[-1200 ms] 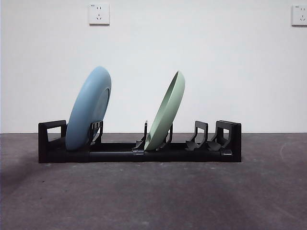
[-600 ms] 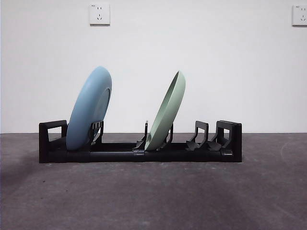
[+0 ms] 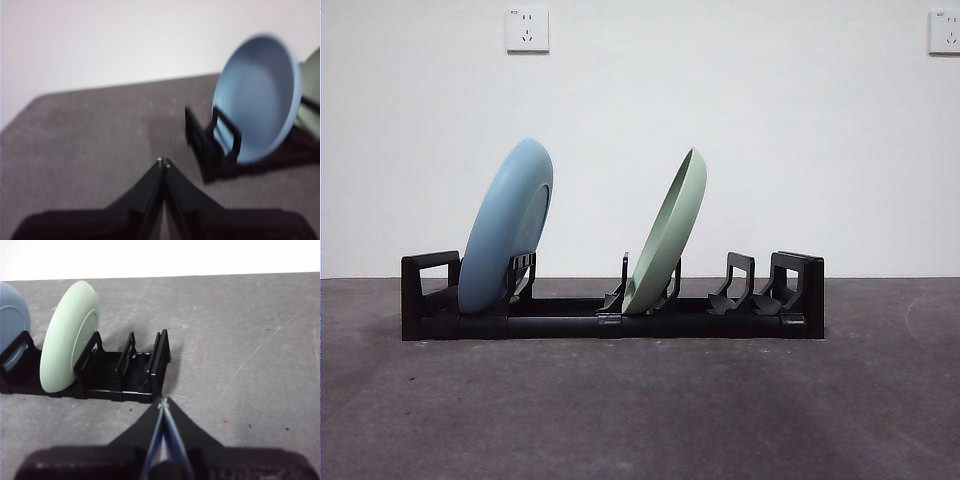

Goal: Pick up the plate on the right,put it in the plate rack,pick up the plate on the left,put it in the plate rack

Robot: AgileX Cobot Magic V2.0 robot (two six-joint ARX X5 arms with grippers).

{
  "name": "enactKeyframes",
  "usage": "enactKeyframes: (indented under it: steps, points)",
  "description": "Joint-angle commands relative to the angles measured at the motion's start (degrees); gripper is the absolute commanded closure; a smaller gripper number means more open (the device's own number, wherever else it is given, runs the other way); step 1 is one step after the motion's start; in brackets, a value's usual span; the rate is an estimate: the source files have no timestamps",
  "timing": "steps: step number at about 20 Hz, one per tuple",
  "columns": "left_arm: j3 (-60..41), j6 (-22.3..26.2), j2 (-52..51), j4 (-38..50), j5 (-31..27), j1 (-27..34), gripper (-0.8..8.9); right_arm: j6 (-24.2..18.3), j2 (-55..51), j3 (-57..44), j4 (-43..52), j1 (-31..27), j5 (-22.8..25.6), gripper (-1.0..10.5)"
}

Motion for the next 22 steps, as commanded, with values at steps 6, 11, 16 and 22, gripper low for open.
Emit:
enactKeyframes:
  steps: [6, 11, 16, 22]
  points:
    - [-5.64, -1.42, -3.74, -0.94, 0.42, 0.22, 8.16, 0.37, -0.11, -0.63, 0.2, 0.04, -0.04, 9.4]
    - [-5.97, -1.46, -3.74, -2.45, 0.42, 0.22, 8.16, 0.37, -0.11, -0.63, 0.2, 0.02, -0.04, 9.4]
    - [-5.97, -1.46, -3.74, -2.45, 0.42, 0.22, 8.16, 0.37, -0.11, -0.63, 0.2, 0.04, -0.04, 9.4]
    - [-5.97, -1.46, -3.74, -2.45, 0.42, 0.22, 8.16, 0.37, -0.11, -0.63, 0.2, 0.02, -0.04, 9.4]
